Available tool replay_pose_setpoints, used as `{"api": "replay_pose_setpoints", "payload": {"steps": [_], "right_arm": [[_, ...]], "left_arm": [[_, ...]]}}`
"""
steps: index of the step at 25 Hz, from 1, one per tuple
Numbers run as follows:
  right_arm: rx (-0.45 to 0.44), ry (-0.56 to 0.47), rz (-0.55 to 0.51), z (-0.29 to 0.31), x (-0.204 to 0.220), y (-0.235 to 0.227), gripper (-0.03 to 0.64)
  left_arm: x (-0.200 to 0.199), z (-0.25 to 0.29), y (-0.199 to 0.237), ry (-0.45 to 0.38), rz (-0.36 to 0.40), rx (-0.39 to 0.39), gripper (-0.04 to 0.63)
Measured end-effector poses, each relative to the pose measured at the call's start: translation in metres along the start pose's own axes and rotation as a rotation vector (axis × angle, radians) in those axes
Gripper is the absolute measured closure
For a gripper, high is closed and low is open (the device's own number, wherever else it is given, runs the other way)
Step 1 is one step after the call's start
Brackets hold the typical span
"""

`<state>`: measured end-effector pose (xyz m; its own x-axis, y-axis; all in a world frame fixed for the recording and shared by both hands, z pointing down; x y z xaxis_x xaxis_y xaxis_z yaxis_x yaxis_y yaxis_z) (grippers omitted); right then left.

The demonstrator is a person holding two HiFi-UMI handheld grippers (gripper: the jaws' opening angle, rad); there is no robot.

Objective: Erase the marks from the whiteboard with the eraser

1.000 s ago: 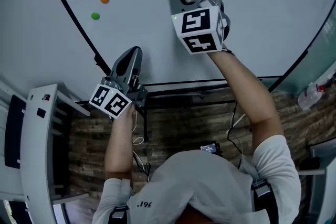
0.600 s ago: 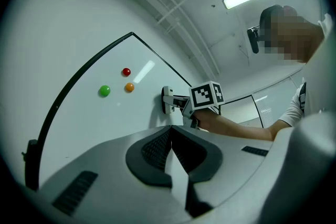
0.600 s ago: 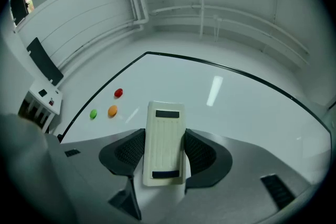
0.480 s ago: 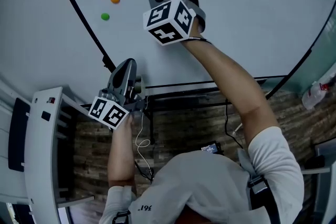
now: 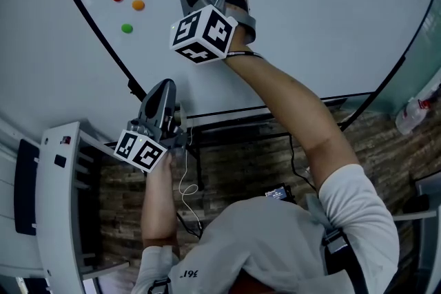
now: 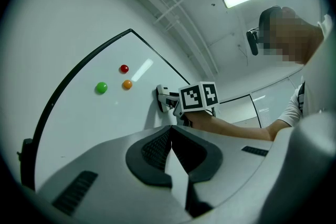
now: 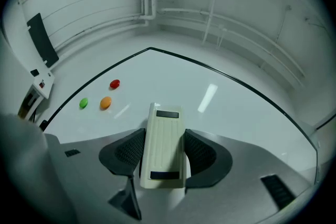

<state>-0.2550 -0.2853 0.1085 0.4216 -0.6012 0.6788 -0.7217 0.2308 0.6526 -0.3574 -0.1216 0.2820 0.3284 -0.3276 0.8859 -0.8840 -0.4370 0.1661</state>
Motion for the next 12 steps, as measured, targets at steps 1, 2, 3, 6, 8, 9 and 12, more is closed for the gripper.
{"api": "replay_pose_setpoints", "payload": {"steps": [1, 2, 3, 6, 8, 9, 12], "right_arm": [[0.003, 0.004, 0.008, -0.001, 0.001, -0.002, 0.362], [0.008, 0.007, 0.016, -0.002, 0.001, -0.004, 0.362], [0.013, 0.011, 0.023, -0.002, 0.003, -0.008, 0.362], [0.026, 0.016, 0.042, -0.005, 0.008, -0.021, 0.362], [0.038, 0.019, 0.050, -0.008, 0.014, -0.032, 0.362], [0.044, 0.020, 0.055, -0.010, 0.016, -0.037, 0.362], [0.058, 0.025, 0.070, -0.015, 0.024, -0.054, 0.362]], "left_arm": [[0.001, 0.002, -0.001, 0.001, -0.001, 0.004, 0.588], [0.002, 0.005, -0.003, 0.003, -0.002, 0.008, 0.588], [0.004, 0.007, -0.004, 0.004, -0.003, 0.011, 0.588], [0.008, 0.015, -0.009, 0.008, -0.006, 0.020, 0.588], [0.011, 0.022, -0.014, 0.013, -0.007, 0.029, 0.588], [0.012, 0.025, -0.016, 0.015, -0.008, 0.034, 0.588], [0.017, 0.035, -0.024, 0.022, -0.011, 0.049, 0.588]]}}
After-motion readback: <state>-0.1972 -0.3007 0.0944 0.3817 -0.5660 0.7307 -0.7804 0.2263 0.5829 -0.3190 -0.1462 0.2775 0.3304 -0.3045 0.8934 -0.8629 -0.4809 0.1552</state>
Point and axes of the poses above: the fingertips, and each gripper's own axes: z forward along the fingers, y to its left, x out of its underside, the point moved 7 cm from there along -z, backward along the fingers, and after that the axes turned 1 degree about -y, right-handed, at the moved point
